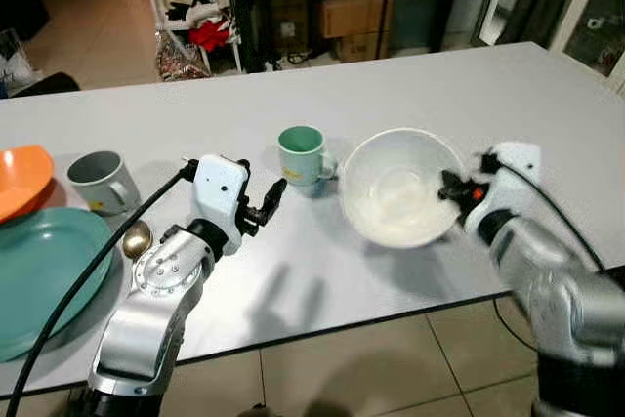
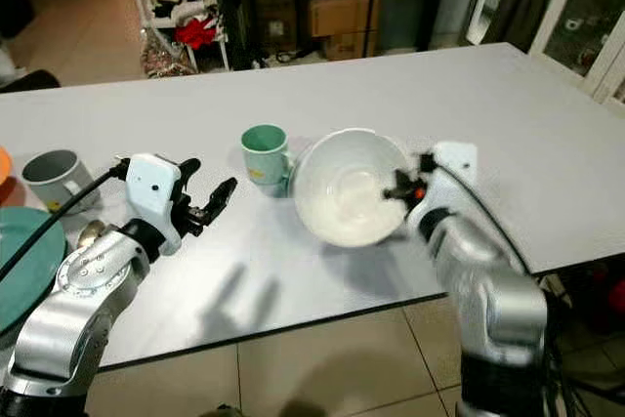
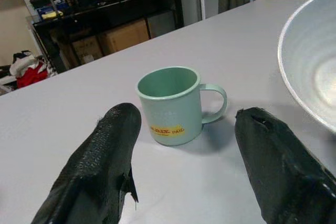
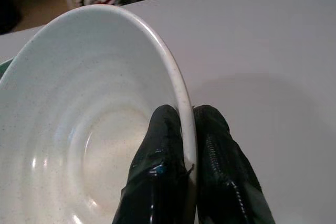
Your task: Setting the table
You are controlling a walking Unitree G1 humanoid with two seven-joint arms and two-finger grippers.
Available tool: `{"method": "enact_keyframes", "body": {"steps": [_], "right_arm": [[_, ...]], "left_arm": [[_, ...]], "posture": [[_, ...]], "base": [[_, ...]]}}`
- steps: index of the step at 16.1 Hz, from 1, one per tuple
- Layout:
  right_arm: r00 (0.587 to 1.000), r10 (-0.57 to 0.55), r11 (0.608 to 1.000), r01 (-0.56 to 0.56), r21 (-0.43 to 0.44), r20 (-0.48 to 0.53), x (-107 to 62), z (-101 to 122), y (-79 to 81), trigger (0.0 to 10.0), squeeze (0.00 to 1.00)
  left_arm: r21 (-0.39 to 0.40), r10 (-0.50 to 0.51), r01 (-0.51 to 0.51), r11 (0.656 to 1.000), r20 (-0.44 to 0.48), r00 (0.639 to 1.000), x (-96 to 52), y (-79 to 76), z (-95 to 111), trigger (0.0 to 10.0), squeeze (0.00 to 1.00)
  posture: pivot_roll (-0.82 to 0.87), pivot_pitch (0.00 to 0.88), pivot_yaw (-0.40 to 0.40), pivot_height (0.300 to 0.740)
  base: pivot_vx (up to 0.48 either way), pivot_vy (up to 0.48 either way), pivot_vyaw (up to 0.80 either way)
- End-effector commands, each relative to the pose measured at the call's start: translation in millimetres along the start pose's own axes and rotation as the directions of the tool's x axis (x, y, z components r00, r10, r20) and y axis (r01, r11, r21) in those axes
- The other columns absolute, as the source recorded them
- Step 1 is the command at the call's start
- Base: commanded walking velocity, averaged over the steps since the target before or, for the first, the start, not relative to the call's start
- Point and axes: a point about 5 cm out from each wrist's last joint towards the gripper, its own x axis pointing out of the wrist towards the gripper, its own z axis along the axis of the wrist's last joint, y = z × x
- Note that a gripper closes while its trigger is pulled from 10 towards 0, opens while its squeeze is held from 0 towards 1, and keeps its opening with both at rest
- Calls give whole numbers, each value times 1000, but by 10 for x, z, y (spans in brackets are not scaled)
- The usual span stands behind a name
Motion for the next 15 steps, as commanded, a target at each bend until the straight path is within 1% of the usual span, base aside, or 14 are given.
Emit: {"method": "enact_keyframes", "body": {"steps": [1,2,3,4,6,7,8,10,11,12,13,15], "right_arm": [[999,-26,1000,25,7,40,41,99,-47,10000,0],[999,-37,999,36,33,24,112,110,-82,10000,0],[999,-41,996,41,85,0,274,152,-165,10000,0],[999,-34,990,37,134,-23,384,176,-219,10000,0],[998,-31,973,41,226,-48,546,221,-322,10000,0],[998,-46,956,59,287,-52,623,254,-389,10000,0],[997,-44,940,62,334,-59,701,287,-425,10000,0],[997,-24,927,50,372,-74,782,313,-420,10000,0],[996,-19,923,50,382,-85,836,316,-402,10000,0],[995,-25,918,60,391,-94,866,316,-385,10000,0],[994,-39,916,77,394,-102,888,317,-370,10000,0],[993,-64,907,100,409,-101,927,344,-345,10000,0]], "left_arm": [[6,4,-4,1000,3,1000,3,18,11,10000,0],[7,5,-5,1000,2,1000,-3,23,10,10000,0],[15,-11,11,1000,-2,1000,-7,11,11,10000,0],[18,-34,34,999,-1,999,-20,-4,21,10000,0],[25,-73,73,997,-3,997,-55,-14,41,10000,0],[31,-92,92,995,-8,996,-78,-16,42,10000,0],[37,-140,141,989,-23,990,-124,-38,33,10000,0],[43,-217,218,975,-43,975,-194,-87,24,10000,0],[39,-275,277,960,-55,960,-240,-124,25,10000,0],[37,-312,314,949,-66,948,-271,-149,27,10000,0],[39,-340,344,938,-78,937,-299,-170,28,10000,0],[48,-357,362,931,-97,929,-330,-179,38,10000,0]], "posture": [[37,0,52,740],[42,0,53,740],[46,0,53,740],[65,0,48,740],[83,0,41,740],[96,0,38,740],[108,0,38,740],[118,0,40,740],[128,0,46,740],[135,0,50,740],[144,0,55,740],[153,0,65,740]], "base": [[0,0,0],[0,0,0],[0,0,0],[0,0,0],[0,0,0],[0,0,0],[0,0,0],[0,0,0],[0,0,0],[0,0,0],[0,0,0],[0,0,0]]}}
